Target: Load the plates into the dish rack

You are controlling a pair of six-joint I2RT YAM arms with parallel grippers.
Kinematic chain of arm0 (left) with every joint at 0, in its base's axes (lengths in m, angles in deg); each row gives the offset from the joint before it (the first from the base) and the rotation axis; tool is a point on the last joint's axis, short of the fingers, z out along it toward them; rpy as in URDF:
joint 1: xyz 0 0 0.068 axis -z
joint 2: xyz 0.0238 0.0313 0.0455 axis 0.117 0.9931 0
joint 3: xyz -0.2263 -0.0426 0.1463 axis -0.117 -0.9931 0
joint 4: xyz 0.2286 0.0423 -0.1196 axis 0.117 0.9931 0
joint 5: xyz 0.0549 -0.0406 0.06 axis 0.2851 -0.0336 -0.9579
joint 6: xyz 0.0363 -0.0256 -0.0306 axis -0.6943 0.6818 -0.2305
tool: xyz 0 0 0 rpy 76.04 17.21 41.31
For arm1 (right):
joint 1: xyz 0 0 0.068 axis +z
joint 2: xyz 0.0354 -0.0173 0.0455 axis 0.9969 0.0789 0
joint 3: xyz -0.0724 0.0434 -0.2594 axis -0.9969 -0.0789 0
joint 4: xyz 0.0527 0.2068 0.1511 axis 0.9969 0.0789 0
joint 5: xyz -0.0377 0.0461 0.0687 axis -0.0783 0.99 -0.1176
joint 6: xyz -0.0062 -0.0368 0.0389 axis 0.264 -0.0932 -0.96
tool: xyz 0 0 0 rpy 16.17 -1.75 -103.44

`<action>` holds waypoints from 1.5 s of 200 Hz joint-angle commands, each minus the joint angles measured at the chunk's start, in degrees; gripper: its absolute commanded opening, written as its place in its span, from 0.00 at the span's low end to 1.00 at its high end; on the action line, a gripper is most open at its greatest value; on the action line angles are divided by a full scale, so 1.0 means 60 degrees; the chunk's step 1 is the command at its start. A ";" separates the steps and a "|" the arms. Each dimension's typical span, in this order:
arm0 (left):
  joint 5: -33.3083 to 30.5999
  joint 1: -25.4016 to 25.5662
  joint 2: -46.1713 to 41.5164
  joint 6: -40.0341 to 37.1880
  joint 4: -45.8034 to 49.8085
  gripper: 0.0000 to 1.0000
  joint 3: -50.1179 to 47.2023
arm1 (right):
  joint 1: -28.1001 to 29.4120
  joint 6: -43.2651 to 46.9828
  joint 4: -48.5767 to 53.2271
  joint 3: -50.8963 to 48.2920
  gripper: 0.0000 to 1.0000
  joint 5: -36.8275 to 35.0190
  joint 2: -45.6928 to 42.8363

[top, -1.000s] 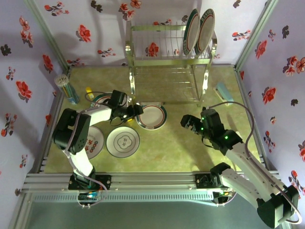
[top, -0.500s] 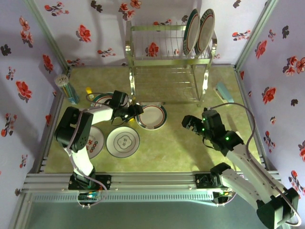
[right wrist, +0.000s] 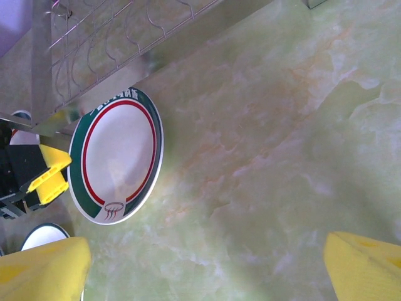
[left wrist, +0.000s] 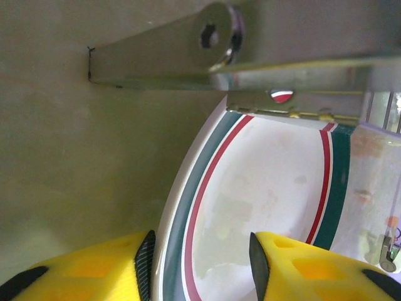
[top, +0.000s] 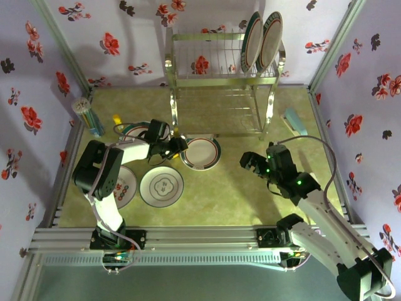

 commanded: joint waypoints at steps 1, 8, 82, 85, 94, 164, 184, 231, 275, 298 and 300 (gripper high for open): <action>0.0189 0.0375 0.0123 -0.0059 -0.0439 0.44 -0.0149 | -0.0077 -0.0124 0.0222 -0.0104 0.96 -0.0057 -0.0152; 0.0144 0.0389 0.0121 -0.0048 -0.0450 0.44 -0.0165 | -0.0085 -0.0122 0.0239 -0.0095 0.96 -0.0046 -0.0177; -0.0396 0.0487 -0.0073 0.0392 -0.0796 0.35 -0.0653 | -0.0146 -0.0153 0.0342 -0.0189 0.96 -0.0075 -0.0372; -0.0432 0.0485 -0.0076 0.0413 -0.0815 0.35 -0.0679 | -0.0150 -0.0151 0.0336 -0.0183 0.96 -0.0088 -0.0373; -0.0500 0.0493 -0.0093 0.0506 -0.0890 0.33 -0.0756 | -0.0149 -0.0153 0.0357 -0.0196 0.96 -0.0092 -0.0410; -0.1041 0.0512 -0.0360 0.0966 -0.1242 0.21 -0.1139 | -0.0194 -0.0166 0.0460 -0.0191 0.96 -0.0105 -0.0536; -0.1170 0.0506 -0.0463 0.1094 -0.1362 0.16 -0.1290 | -0.0194 -0.0177 0.0504 -0.0204 0.96 -0.0126 -0.0626; -0.1311 0.0502 -0.0689 0.1164 -0.1391 0.05 -0.1481 | -0.0222 -0.0189 0.0592 -0.0225 0.96 -0.0174 -0.0724; -0.1322 0.0508 -0.0973 0.1247 -0.1345 0.01 -0.1669 | -0.0237 -0.0180 0.0592 -0.0199 0.96 -0.0171 -0.0768; -0.1295 0.0544 -0.1118 0.1368 -0.1347 0.00 -0.1884 | -0.0238 -0.0180 0.0592 -0.0223 0.96 -0.0178 -0.0755; -0.1295 0.0550 -0.1136 0.1370 -0.1347 0.00 -0.1899 | -0.0238 -0.0180 0.0592 -0.0218 0.96 -0.0178 -0.0765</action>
